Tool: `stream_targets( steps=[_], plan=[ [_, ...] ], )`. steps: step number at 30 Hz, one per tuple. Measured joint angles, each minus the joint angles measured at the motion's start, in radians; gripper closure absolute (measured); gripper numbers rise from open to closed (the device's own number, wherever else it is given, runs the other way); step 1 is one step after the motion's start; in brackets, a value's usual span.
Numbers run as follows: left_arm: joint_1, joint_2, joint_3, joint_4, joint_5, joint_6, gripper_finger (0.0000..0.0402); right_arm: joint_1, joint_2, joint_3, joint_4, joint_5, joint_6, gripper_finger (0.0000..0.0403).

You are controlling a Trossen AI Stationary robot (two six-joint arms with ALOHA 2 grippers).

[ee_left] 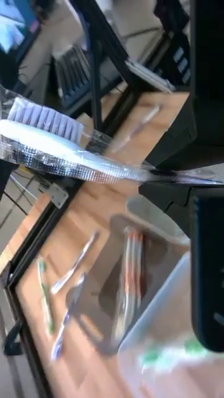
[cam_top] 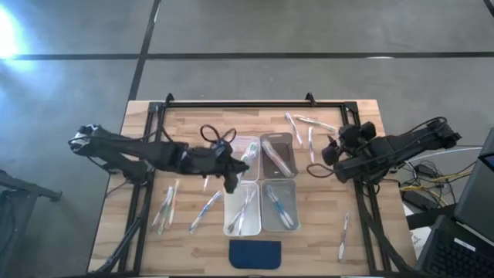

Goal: Pick & Place Toothbrushes
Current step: Put the violet toothbrush into the white bin

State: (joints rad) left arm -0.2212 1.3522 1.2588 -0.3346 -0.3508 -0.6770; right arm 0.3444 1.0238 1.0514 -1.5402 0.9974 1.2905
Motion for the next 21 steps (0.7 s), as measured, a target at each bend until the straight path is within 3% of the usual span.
stream_targets(
  steps=[10,16,21],
  plan=[
    [-0.147,0.269,0.276,-0.237,-0.122,-0.315,0.0380,-0.164,-0.129,-0.085,0.001,-0.003,-0.213,0.0179],
    [-0.180,0.441,0.419,-0.269,-0.121,-0.381,0.0380,-0.234,-0.189,-0.131,0.003,-0.003,-0.302,0.0182],
    [-0.204,0.491,0.460,-0.320,-0.146,-0.438,0.0380,-0.245,-0.220,-0.152,0.005,-0.003,-0.341,0.0170]
  ],
)
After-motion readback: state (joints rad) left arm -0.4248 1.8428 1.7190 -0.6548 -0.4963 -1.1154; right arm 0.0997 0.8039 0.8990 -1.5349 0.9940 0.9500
